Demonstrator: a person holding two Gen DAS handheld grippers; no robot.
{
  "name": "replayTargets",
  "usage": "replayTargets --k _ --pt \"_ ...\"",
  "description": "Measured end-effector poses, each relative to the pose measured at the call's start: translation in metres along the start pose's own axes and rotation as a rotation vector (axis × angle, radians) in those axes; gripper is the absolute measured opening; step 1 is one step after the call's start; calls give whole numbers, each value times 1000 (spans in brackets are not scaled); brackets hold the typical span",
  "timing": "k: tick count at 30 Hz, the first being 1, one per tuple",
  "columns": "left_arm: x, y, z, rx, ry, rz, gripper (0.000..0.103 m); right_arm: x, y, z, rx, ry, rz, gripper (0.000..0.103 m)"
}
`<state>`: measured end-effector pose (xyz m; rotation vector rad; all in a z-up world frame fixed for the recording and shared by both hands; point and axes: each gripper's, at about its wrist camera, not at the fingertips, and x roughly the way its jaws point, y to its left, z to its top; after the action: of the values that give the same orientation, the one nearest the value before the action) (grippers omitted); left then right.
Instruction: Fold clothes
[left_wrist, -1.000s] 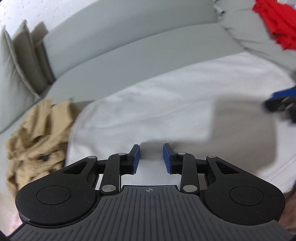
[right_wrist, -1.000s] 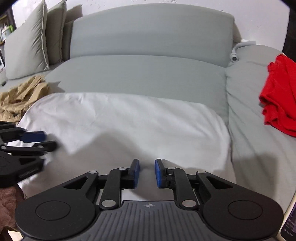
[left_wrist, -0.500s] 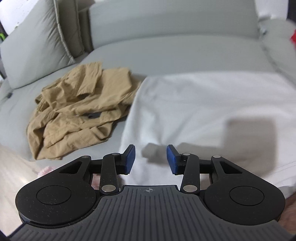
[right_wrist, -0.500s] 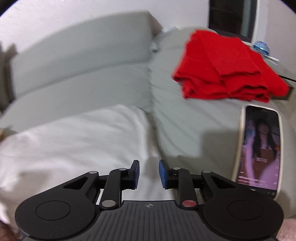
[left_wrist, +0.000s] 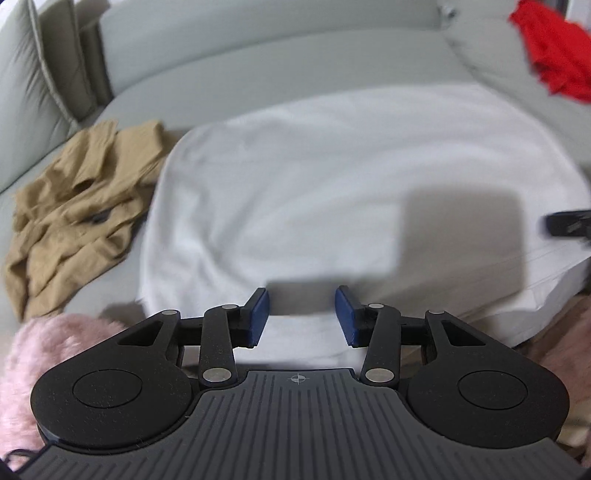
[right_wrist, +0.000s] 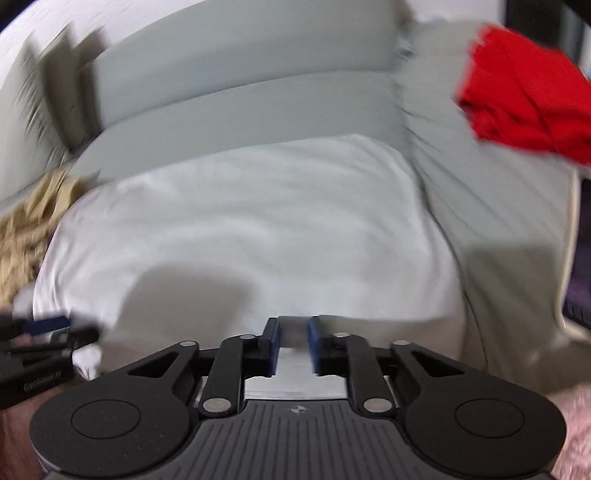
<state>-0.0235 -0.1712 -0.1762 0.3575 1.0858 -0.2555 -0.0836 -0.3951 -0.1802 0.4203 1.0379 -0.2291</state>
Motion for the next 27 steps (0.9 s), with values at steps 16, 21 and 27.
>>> replayTargets --k 16,21,27 --pt "-17 9 -2 -84 -155 -81 46 -20 -100 -20 596 -79 106 53" --pt "-13 12 2 -117 -179 -95 46 -5 -95 -24 630 -19 142 54" --pt "-7 13 2 -130 -160 -98 47 13 -94 -32 739 37 231 53"
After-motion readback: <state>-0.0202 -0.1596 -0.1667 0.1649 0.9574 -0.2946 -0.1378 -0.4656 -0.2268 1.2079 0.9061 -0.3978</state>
